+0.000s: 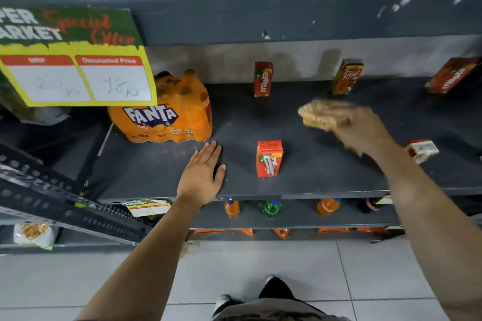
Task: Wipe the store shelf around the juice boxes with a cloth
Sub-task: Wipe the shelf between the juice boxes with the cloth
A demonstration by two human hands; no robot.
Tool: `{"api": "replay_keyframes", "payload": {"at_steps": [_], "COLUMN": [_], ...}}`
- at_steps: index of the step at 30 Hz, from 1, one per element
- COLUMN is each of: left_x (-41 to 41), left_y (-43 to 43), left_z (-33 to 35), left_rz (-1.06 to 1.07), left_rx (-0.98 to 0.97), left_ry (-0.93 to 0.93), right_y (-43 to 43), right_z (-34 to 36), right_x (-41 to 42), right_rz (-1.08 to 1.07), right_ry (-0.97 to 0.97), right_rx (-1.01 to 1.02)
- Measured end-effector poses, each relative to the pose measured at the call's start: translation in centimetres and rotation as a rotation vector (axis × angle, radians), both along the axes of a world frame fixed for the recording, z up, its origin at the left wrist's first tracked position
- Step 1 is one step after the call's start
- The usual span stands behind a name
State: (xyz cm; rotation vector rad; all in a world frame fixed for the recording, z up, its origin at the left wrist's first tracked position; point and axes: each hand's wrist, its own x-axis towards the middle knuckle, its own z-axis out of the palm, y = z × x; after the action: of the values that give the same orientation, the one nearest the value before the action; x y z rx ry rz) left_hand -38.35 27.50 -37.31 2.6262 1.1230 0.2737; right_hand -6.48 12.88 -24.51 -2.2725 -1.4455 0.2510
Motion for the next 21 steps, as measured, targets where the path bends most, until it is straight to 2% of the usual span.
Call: {"api": "replay_keyframes", "payload": {"at_steps": [2, 6, 10, 12, 14, 17, 19, 21], "left_x": [0.0, 0.1, 0.1, 0.2, 0.3, 0.3, 0.3, 0.2], "left_y": [-0.1, -0.2, -0.2, -0.1, -0.1, -0.1, -0.1, -0.1], "left_z": [0.0, 0.0, -0.1, -0.3, -0.5, -0.5, -0.5, -0.4], "left_rz": [0.000, 0.012, 0.007, 0.004, 0.004, -0.002, -0.016, -0.017], "left_rx": [0.006, 0.021, 0.034, 0.041, 0.045, 0.048, 0.046, 0.039], "left_ry": [-0.009, -0.020, -0.023, -0.020, -0.014, -0.004, 0.013, 0.024], "right_y": [4.2, 7.7, 1.5, -4.0, -9.2, -12.4, -11.5, -8.8], "right_z": [-1.1, -6.3, -8.3, -8.9, -9.3, -6.4, -2.7, -0.3], "right_x": [1.9, 3.2, -1.8, -5.0, -8.2, -9.3, -8.7, -6.9], "right_rz": [0.002, -0.089, -0.150, -0.093, 0.015, 0.023, 0.008, -0.039], "right_ry": [-0.065, -0.045, -0.030, 0.019, -0.028, -0.022, 0.087, 0.030], "right_rx": [-0.016, -0.277, -0.246, -0.210, -0.201, -0.232, -0.272, -0.239]}}
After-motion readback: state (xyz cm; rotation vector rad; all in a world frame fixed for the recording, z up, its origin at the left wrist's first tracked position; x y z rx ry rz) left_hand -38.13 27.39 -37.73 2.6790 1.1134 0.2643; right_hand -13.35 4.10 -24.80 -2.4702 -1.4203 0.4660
